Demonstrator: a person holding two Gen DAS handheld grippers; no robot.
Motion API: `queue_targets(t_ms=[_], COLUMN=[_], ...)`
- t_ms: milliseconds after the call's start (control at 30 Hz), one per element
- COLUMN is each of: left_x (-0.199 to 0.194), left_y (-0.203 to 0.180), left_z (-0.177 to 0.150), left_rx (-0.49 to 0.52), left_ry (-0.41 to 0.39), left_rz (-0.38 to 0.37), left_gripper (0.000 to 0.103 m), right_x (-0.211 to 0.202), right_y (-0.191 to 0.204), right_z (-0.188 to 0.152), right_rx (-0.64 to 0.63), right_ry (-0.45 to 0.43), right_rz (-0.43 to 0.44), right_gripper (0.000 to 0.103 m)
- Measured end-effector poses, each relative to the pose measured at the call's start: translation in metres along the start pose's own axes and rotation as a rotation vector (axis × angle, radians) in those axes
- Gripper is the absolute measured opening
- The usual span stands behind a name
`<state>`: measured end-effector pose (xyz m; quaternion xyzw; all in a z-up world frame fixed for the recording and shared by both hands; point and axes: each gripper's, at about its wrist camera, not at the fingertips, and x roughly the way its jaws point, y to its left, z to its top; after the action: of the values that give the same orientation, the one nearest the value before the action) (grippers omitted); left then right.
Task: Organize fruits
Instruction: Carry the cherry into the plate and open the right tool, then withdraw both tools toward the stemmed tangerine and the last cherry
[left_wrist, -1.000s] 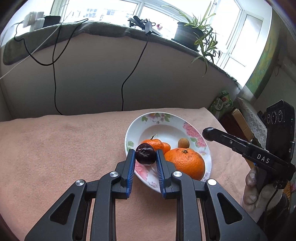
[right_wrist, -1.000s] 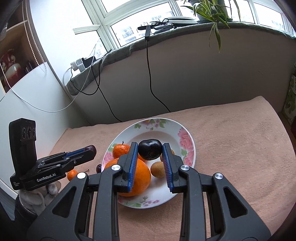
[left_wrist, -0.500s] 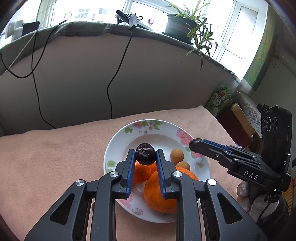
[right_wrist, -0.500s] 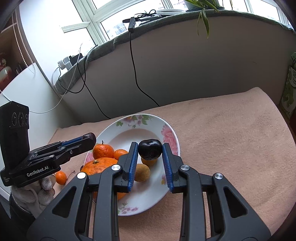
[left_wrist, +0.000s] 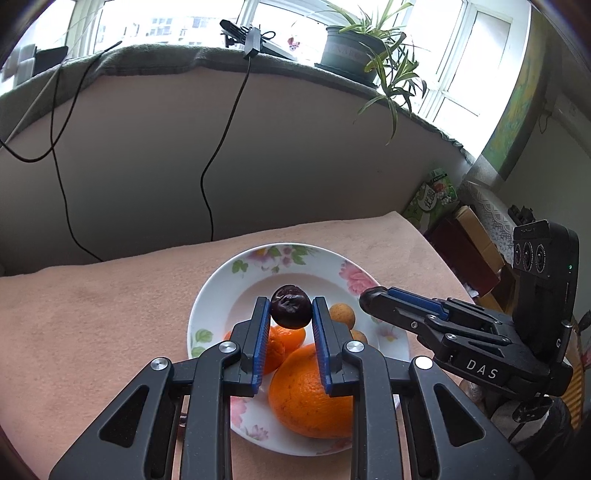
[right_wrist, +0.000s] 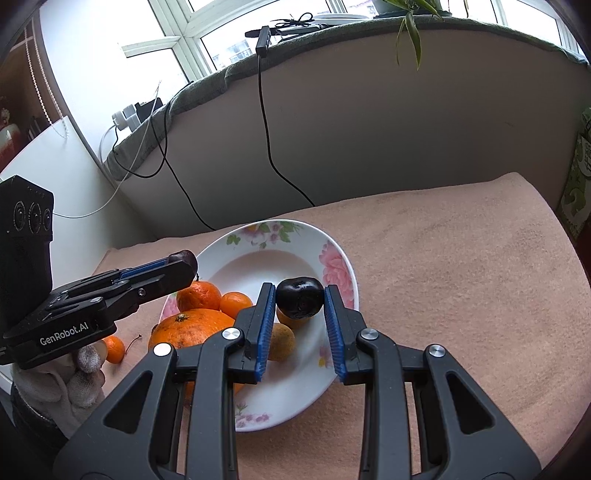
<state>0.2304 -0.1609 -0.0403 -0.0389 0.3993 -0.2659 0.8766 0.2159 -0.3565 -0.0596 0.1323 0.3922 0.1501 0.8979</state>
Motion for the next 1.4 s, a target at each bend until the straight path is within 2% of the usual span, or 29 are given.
queue_targets(t_ms=[133,233,367,433,500,567,600,633,767,833,1133,1167,1233,1400], left_x=[0.0,-0.001,-0.001,-0.001,-0.002,-0.004,-0.004,-0.005,-0.01,-0.012,-0.019,-0.021,-0.024,-0.035], left_y=[-0.001,-0.002,-0.003,-0.003,-0.004,-0.005,-0.005,-0.006,-0.007,-0.007,-0.009,-0.009,-0.01,-0.008], left_z=[0.001,0.001,0.002,0.001,0.001,0.002,0.002,0.002,0.004,0.005,0.002,0.001,0.0,-0.004], left_rx=[0.005,0.005,0.007,0.01,0.014,0.017,0.019,0.02,0.025,0.022,0.031,0.031,0.03,0.028], left_ry=[0.0,-0.003,-0.006,-0.009,-0.011,-0.014,-0.017,-0.02,-0.033,-0.039,-0.046,-0.048,-0.054,-0.072], left_rz=[-0.001,0.001,0.007,0.007,0.008,0.01,0.012,0.016,0.038,0.049,0.08,0.083,0.087,0.104], left_gripper=[0.023,0.039,0.041,0.049,0.05,0.052,0.058,0.064,0.07,0.074,0.074,0.074,0.074,0.074], right_x=[0.0,0.001,0.001,0.0,0.0,-0.001,-0.003,-0.006,-0.011,-0.013,-0.019,-0.021,-0.025,-0.034], right_y=[0.0,-0.001,-0.001,-0.002,-0.002,-0.001,0.0,0.001,0.003,0.003,0.011,0.013,0.016,0.022], right_z=[-0.001,-0.001,-0.001,-0.002,-0.002,-0.002,-0.003,-0.003,-0.001,-0.002,-0.005,-0.005,-0.006,-0.006], right_rx=[0.002,0.004,0.001,0.002,0.0,-0.005,-0.009,-0.013,-0.024,-0.025,-0.066,-0.073,-0.084,-0.1], right_ry=[-0.007,-0.005,-0.001,0.0,-0.001,-0.008,-0.018,-0.029,-0.04,-0.043,-0.061,-0.065,-0.085,-0.12], right_rz=[-0.007,0.001,-0.003,0.0,0.0,-0.007,-0.013,-0.015,-0.043,-0.053,-0.13,-0.14,-0.154,-0.19], right_gripper=[0.028,0.028,0.029,0.029,0.03,0.043,0.058,0.068,0.07,0.082,0.084,0.085,0.095,0.096])
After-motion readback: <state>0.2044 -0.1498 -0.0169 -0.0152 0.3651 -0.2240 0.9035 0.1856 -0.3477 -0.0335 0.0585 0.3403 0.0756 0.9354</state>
